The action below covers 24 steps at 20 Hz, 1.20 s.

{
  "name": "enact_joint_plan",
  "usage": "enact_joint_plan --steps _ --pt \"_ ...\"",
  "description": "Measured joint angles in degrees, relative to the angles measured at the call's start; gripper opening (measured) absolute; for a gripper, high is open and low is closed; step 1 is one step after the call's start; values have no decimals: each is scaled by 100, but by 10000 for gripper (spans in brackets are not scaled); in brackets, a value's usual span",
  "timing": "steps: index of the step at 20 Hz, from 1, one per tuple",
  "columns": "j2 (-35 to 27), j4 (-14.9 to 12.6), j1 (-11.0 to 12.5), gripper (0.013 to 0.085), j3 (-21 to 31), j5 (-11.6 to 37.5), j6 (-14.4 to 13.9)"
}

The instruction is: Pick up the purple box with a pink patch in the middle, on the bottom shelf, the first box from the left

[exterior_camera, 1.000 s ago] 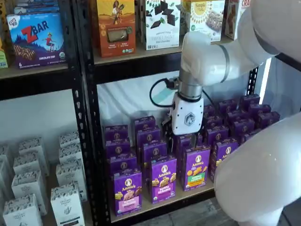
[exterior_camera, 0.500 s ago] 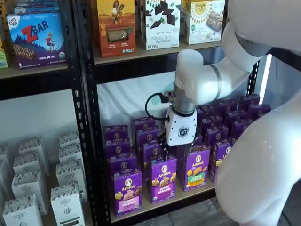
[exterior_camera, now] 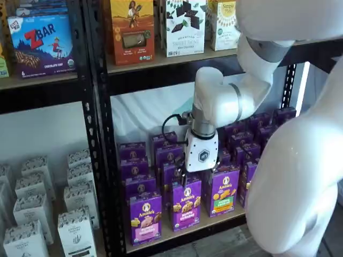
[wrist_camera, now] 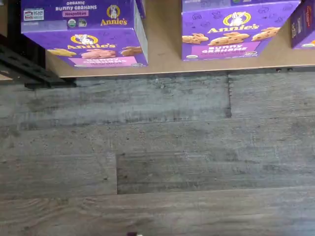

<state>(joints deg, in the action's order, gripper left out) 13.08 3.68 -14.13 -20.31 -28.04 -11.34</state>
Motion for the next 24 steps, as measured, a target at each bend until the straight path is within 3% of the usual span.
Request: enact_joint_plan --steps 6,14,19,21,24 --pt "-634 -22 85 850 -265 231 73" --pt "-1429 236 95 850 -578 527 334" --pt "-1997 915 -18 850 -828 975 898" --pt "-2183 1068 -50 850 -949 1086 1015" --pt "-2482 880 -42 850 -1188 1157 848"
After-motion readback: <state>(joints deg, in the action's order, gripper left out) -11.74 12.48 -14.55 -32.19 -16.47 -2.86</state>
